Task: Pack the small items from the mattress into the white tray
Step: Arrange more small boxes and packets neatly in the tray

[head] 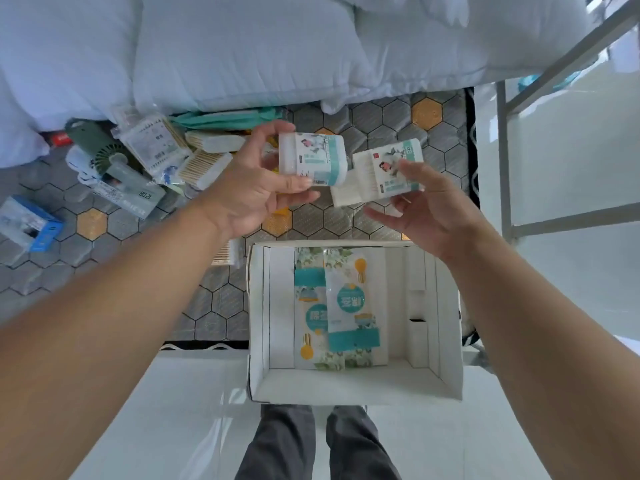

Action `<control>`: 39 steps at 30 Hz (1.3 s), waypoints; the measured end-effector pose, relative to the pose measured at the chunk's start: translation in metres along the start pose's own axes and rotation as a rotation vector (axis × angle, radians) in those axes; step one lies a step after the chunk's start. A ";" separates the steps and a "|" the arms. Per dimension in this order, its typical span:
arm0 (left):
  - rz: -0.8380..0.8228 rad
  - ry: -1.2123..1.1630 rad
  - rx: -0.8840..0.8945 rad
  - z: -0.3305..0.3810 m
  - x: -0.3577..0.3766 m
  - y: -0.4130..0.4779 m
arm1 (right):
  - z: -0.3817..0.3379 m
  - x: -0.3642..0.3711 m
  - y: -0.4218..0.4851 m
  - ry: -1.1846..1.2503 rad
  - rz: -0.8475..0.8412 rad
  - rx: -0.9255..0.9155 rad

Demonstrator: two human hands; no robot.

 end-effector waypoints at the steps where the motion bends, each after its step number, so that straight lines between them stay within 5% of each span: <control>1: -0.051 0.006 0.028 0.005 0.006 -0.009 | 0.000 0.001 -0.005 0.044 -0.033 0.003; 4: -0.147 -0.025 0.065 0.012 0.021 -0.028 | 0.004 0.004 -0.019 0.106 -0.126 0.019; 9: 0.006 -0.010 0.016 0.000 0.036 -0.043 | 0.008 0.000 -0.039 0.062 -0.140 0.018; 17: 0.131 -0.054 -0.148 -0.041 0.053 -0.070 | 0.031 -0.027 -0.065 0.062 0.060 -0.076; 24: 0.033 -0.026 -0.257 -0.081 0.067 -0.090 | 0.066 -0.053 -0.105 0.172 0.094 -0.034; 28: 0.121 -0.034 -0.306 -0.101 0.062 -0.098 | 0.104 -0.074 -0.122 0.157 0.237 0.029; 39: 0.266 -0.055 -0.384 -0.131 0.060 -0.100 | 0.123 -0.090 -0.081 0.420 0.459 0.074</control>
Point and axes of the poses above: each hand's wrist, its own y-axis towards the middle knuckle, its own x-axis out of the palm, z = x × y, the point moved 4 cm from there along y, towards the middle knuckle, and after that the axes turned 10 degrees about y, right-handed, at the moved point
